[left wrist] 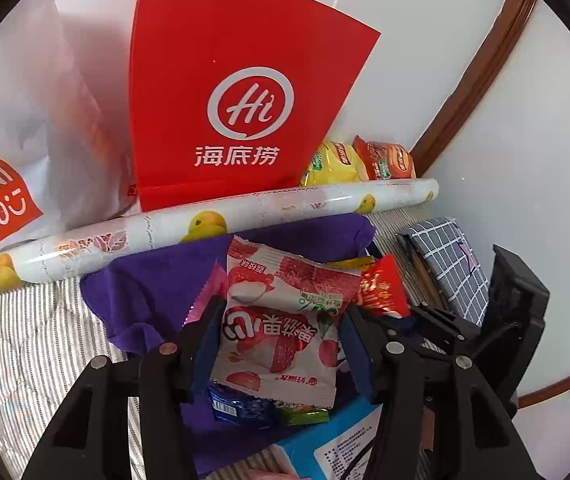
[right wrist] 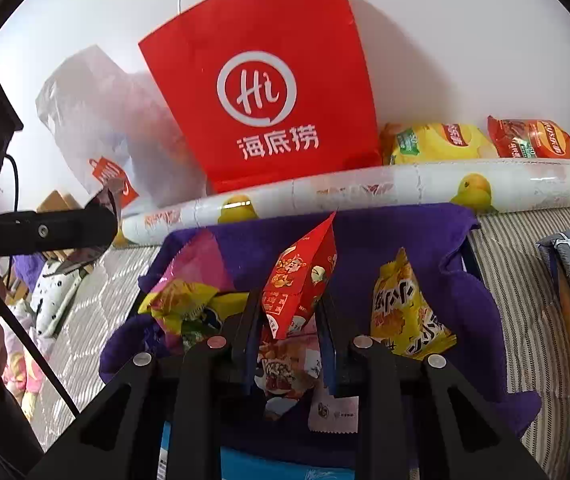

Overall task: Organize snacks
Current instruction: 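Carry both held snacks up and over the purple towel, then open the right tool to drop the red packet onto the towel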

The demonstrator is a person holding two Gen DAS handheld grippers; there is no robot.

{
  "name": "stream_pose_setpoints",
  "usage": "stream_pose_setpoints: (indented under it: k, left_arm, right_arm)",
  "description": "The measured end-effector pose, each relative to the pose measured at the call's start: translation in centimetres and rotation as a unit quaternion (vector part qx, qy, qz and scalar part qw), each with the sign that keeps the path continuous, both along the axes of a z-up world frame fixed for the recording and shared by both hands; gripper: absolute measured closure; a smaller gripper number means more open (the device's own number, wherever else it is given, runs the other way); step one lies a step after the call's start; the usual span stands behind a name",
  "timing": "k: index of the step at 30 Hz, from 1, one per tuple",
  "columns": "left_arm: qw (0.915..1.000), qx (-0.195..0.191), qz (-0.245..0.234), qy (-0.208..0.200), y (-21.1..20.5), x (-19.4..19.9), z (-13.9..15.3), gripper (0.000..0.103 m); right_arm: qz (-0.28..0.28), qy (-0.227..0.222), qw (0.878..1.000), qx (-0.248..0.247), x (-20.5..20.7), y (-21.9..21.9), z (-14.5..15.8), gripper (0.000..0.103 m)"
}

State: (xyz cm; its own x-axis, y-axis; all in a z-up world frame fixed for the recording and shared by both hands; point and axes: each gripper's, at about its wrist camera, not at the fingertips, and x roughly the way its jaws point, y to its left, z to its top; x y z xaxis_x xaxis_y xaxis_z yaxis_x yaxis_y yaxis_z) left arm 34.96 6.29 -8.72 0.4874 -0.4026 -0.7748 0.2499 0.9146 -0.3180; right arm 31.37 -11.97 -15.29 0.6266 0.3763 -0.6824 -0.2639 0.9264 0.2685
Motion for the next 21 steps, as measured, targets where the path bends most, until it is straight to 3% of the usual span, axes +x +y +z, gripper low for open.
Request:
stream_pose_setpoints:
  k: [21]
  left_arm:
    - [0.9998,0.006,-0.012,0.015,-1.4,0.1,-1.0,0.050]
  right_arm:
    - [-0.017,0.011,1.000,-0.023,0.1,0.2,-0.3,0.075]
